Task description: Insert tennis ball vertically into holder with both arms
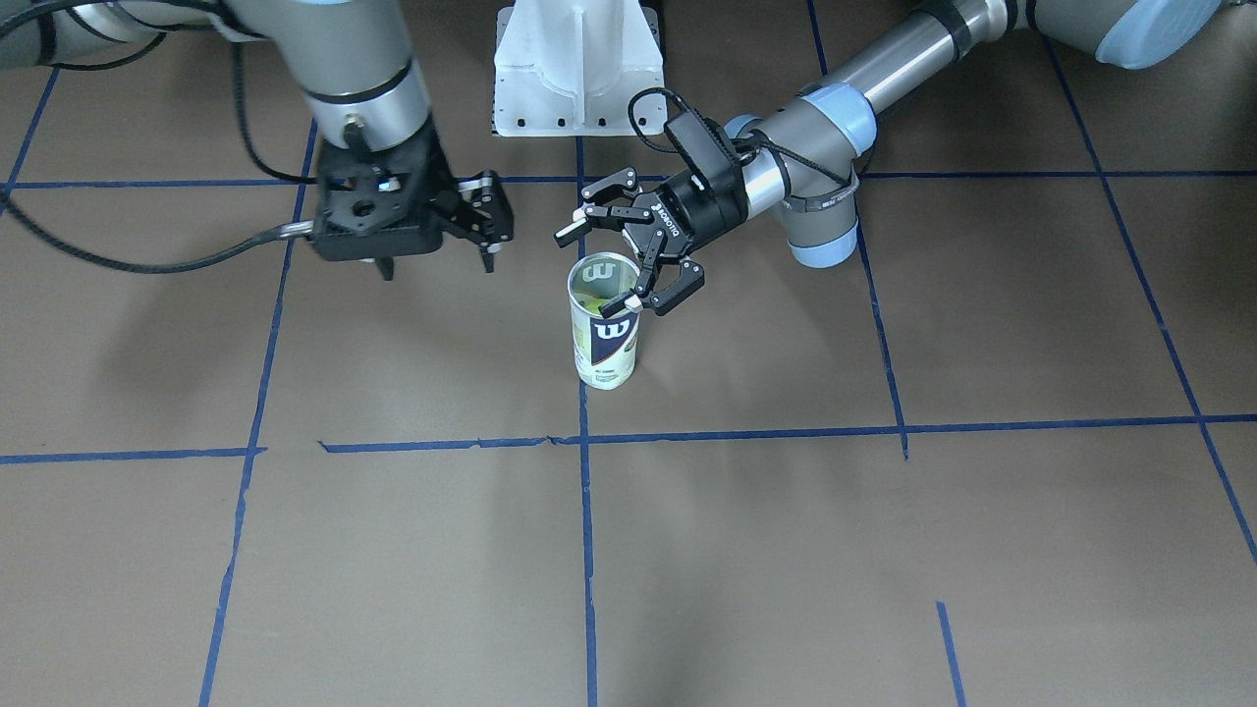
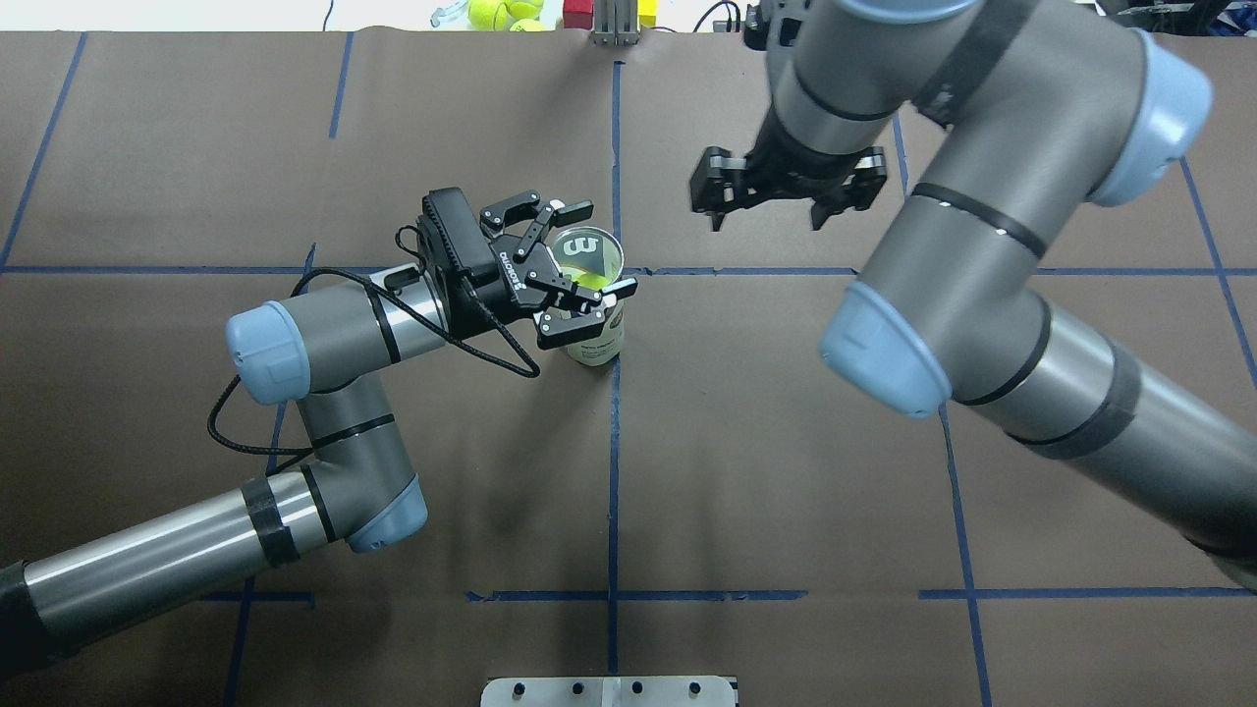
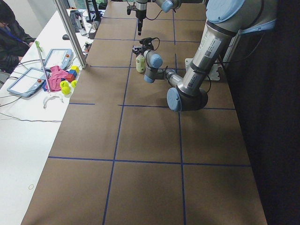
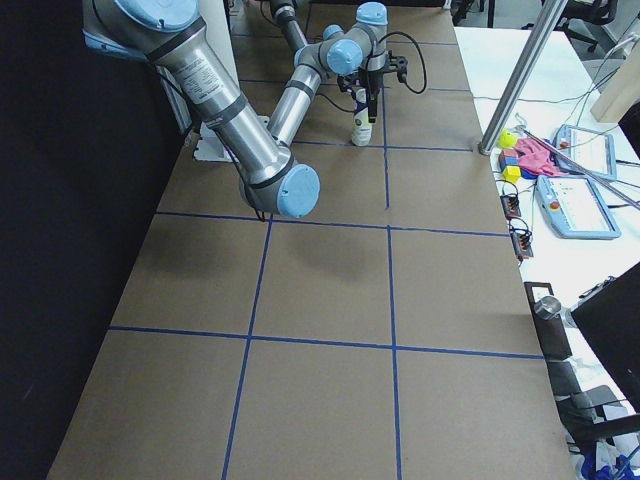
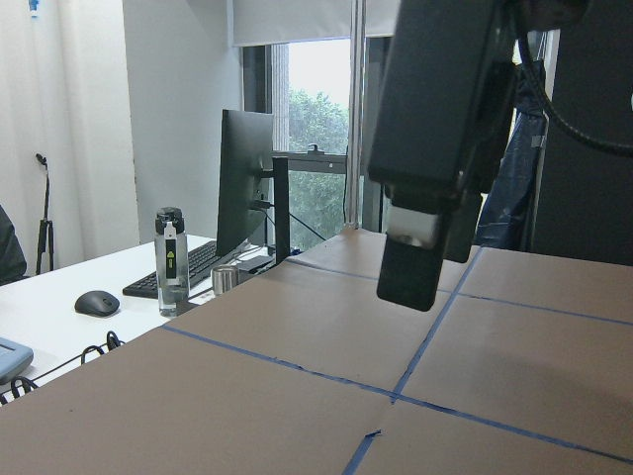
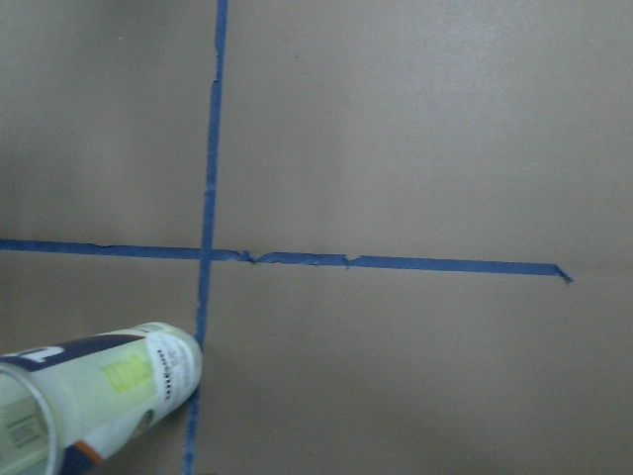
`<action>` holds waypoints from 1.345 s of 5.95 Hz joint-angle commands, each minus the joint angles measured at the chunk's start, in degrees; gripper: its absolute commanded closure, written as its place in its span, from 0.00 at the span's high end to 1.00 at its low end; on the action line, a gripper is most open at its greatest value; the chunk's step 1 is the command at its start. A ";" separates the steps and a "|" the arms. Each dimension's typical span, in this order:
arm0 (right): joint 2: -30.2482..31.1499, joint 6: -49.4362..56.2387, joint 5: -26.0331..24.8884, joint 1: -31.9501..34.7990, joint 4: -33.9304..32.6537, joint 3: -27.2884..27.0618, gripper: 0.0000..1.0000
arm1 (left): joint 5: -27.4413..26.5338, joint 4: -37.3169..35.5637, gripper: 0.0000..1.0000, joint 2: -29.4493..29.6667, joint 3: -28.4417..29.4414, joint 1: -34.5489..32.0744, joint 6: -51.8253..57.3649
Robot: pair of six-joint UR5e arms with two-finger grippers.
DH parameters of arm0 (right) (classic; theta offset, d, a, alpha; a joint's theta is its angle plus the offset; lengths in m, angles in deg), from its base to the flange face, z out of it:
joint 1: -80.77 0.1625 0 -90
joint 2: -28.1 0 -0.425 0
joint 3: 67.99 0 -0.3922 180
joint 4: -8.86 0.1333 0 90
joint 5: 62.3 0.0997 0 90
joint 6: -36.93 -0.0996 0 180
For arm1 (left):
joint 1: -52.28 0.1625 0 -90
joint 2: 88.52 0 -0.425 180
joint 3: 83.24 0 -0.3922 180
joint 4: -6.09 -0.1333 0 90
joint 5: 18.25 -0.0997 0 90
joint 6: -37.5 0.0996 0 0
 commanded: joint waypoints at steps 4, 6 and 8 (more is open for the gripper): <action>17.23 32.66 8.33 16.81 2.46 -0.82 1.00 | 0.33 -6.28 0.99 -2.01 -1.61 -6.85 -0.27; 26.12 48.57 12.40 25.69 4.94 -0.56 1.00 | 0.59 -10.41 0.99 -5.51 -1.61 -10.79 -0.18; 32.89 60.63 14.85 32.73 4.94 -0.21 1.00 | 0.86 -17.26 1.00 -8.32 -1.70 -13.43 -0.09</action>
